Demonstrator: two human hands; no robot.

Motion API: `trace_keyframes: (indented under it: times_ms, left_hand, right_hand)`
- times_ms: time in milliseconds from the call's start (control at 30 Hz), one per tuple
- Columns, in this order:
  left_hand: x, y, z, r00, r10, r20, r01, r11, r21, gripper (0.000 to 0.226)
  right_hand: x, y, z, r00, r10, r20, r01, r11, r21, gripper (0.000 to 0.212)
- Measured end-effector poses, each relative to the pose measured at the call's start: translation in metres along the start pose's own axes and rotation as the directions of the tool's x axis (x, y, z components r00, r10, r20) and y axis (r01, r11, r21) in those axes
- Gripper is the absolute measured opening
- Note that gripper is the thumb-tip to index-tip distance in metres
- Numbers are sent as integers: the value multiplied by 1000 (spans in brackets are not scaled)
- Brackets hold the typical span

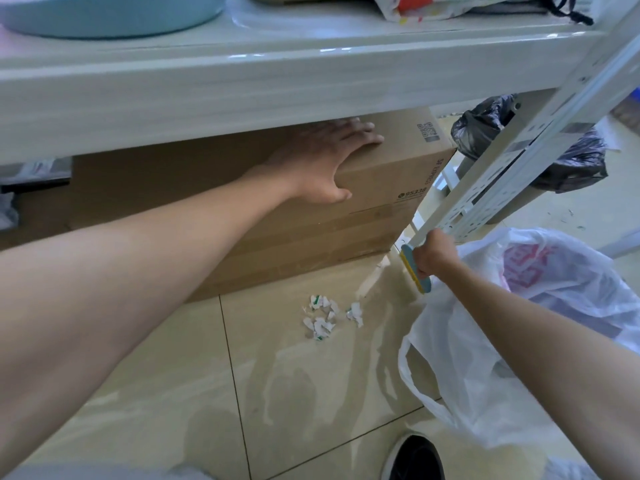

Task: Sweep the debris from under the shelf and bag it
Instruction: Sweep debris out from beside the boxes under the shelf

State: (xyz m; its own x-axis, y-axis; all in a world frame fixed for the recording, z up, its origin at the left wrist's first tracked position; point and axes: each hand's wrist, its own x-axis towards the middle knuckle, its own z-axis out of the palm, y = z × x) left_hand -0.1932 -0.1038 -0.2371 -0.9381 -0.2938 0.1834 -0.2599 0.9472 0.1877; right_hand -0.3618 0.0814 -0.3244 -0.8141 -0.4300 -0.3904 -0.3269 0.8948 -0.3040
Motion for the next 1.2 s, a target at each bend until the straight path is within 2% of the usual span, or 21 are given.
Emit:
trace_keyframes:
  times_ms: [100,233,467,567,633,800,1000,1100,1200]
  left_hand:
    - [0,1,0,1000,8,-9,-8,1000,-3,89]
    - [0,1,0,1000,2,-19,-2,1000,-10,90]
    - [-2,4,-2,1000,-14,-21,14,1000,-22,89]
    - [-2,5,-3,999,-32,-15,32,999,-29,88]
    - [-2,5,-3,999,-36,-13,35,999,-31,89]
    - [-2,7,-3,999,-37,-7,37,999,-21,89]
    - [-2,4,-2,999,-42,-13,42,999,-29,89]
    - [-1,5,-2,999,-42,-8,41,999,-32,89]
    - [-2,5,-3,999,-40,-16,39,999,-28,89]
  right_hand:
    - [-13,-3,23,980,-193,36,195,978,-75,6]
    - [-33,-6,69,916,-372,149,394,901,-180,25]
    - [-86,-19,105,859,-445,255,506,816,-280,24]
    - [-104,-21,109,826,-464,319,546,800,-250,20]
    - [-108,-20,106,821,-472,323,549,808,-214,20]
    - [-85,-8,79,870,-457,182,478,873,-93,18]
    - [-73,20,46,931,-357,74,365,913,-184,12]
    - [-81,31,56,958,-277,77,287,939,-189,11]
    - [-94,23,79,963,-256,81,266,951,-158,15]
